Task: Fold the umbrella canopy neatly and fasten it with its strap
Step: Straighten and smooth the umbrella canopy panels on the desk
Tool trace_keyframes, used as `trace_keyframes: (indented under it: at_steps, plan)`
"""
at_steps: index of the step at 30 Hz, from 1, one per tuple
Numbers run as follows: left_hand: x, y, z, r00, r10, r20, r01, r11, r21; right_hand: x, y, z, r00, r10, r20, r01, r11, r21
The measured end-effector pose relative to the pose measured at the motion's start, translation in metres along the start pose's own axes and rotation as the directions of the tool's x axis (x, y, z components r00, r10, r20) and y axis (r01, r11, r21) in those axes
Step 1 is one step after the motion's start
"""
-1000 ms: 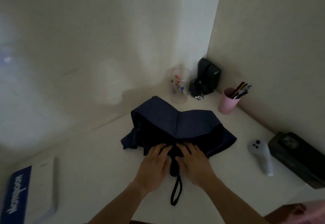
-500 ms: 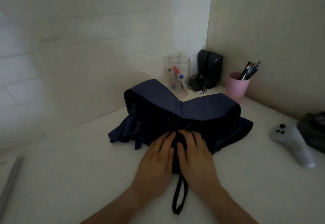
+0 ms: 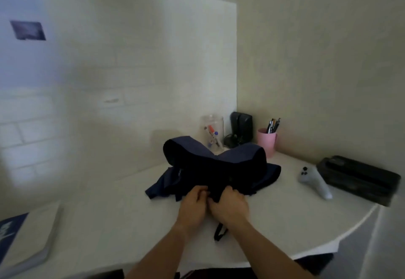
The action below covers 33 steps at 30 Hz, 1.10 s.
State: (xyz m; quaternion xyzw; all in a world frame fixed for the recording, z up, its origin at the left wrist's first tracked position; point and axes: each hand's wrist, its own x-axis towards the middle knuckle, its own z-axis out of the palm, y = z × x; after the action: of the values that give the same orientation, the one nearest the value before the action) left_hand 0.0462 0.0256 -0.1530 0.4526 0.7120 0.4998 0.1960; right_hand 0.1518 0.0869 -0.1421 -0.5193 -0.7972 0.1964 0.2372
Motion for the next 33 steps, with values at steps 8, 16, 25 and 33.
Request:
trace_keyframes:
  at_steps: [8,16,25,33]
  plan:
    - [0.03,0.034,-0.006,0.969,-0.231,0.083,0.244,0.865,-0.44,0.002,0.006,0.023,0.996,-0.019,-0.086,0.055,0.898,0.436]
    - [0.065,0.055,-0.023,0.962,-0.271,-0.036,0.214,0.83,-0.515,-0.006,-0.003,0.022,0.989,-0.118,-0.092,0.149,0.739,0.657]
    - [0.043,0.055,-0.017,0.993,-0.048,-0.11,0.01,0.946,-0.324,-0.015,-0.012,0.012,0.983,-0.182,0.007,0.151,0.834,0.53]
    - [0.031,0.043,-0.028,0.996,-0.06,0.069,0.08,0.937,-0.34,-0.006,-0.008,0.014,0.983,-0.121,0.139,-0.006,0.732,0.681]
